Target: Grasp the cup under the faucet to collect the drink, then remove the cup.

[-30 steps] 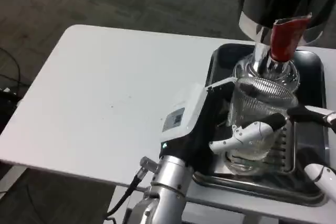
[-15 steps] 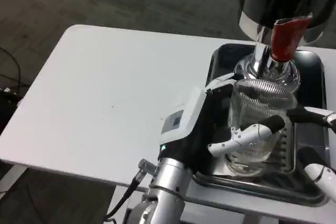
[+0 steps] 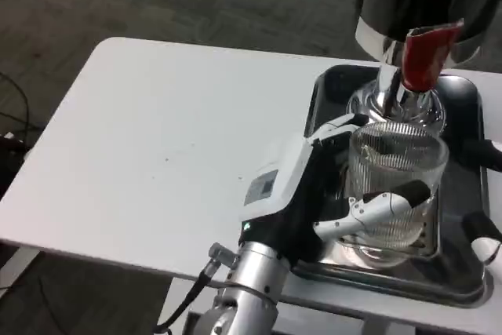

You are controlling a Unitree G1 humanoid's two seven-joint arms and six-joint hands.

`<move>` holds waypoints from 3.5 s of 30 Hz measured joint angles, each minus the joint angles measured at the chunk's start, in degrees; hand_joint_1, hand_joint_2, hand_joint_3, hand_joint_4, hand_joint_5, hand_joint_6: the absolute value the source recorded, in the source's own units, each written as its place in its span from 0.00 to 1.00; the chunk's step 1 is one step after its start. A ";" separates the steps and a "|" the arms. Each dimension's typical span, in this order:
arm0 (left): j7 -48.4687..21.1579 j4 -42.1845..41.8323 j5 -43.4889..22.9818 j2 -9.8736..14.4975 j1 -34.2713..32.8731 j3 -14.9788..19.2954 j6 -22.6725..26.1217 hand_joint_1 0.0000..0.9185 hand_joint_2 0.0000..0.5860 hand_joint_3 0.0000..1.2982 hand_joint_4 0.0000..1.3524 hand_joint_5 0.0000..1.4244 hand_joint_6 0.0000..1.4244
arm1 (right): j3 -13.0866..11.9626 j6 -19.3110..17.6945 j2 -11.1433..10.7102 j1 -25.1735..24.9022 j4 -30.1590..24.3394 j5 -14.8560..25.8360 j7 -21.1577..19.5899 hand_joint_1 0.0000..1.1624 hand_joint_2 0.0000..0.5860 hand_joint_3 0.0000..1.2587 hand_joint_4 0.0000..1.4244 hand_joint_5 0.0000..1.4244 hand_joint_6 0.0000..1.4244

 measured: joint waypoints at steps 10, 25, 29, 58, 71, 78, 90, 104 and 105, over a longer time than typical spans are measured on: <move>-0.18 -1.01 0.53 0.27 0.80 -0.24 -0.01 0.23 0.26 0.49 0.12 0.22 0.21 | 0.00 0.30 0.03 0.30 -0.19 -0.77 -0.46 0.31 0.65 0.16 0.15 0.11 0.05; -0.17 -1.19 3.02 0.36 0.56 -0.73 1.45 0.26 0.10 0.24 0.03 0.16 0.16 | 0.03 0.98 0.30 0.62 -0.65 -0.97 -0.85 0.30 0.67 0.17 0.15 0.11 0.05; -0.17 -1.35 3.45 0.49 0.62 -1.15 2.01 0.26 0.08 0.21 0.02 0.15 0.15 | 0.04 0.99 0.39 0.64 -0.65 -0.94 -0.85 0.30 0.67 0.17 0.15 0.11 0.05; -2.31 -17.70 -0.25 2.04 7.82 2.78 4.56 0.10 0.00 0.10 0.05 0.16 0.18 | 0.60 1.24 1.37 0.64 -0.89 -1.00 -1.04 0.30 0.67 0.17 0.15 0.11 0.05; -14.00 -35.11 -13.93 1.18 8.02 8.03 6.72 0.03 0.00 0.14 0.12 0.18 0.21 | 0.90 1.84 1.73 0.04 -0.96 -1.08 -1.04 0.30 0.68 0.17 0.15 0.11 0.05; -17.79 -36.83 -19.13 -0.15 5.26 10.33 10.91 0.03 0.01 0.14 0.14 0.18 0.21 | 1.43 2.14 1.79 -0.11 -1.11 -1.20 -1.04 0.30 0.68 0.17 0.15 0.11 0.05; -23.44 -34.68 -24.58 -1.67 0.58 9.18 11.77 0.03 0.01 0.16 0.17 0.19 0.21 | 2.05 2.80 1.77 -0.25 -1.36 -1.23 -1.04 0.30 0.68 0.17 0.15 0.11 0.05; -24.93 -34.91 -27.12 -4.86 -2.52 7.29 13.90 0.04 0.02 0.20 0.20 0.22 0.23 | 2.06 2.86 1.76 -0.29 -1.36 -1.21 -1.04 0.30 0.68 0.17 0.15 0.12 0.05; -25.24 -34.91 -27.19 -4.86 -2.68 7.25 14.05 0.04 0.02 0.20 0.20 0.22 0.23 | 2.06 2.86 1.77 -0.29 -1.36 -1.21 -1.04 0.30 0.68 0.17 0.15 0.12 0.05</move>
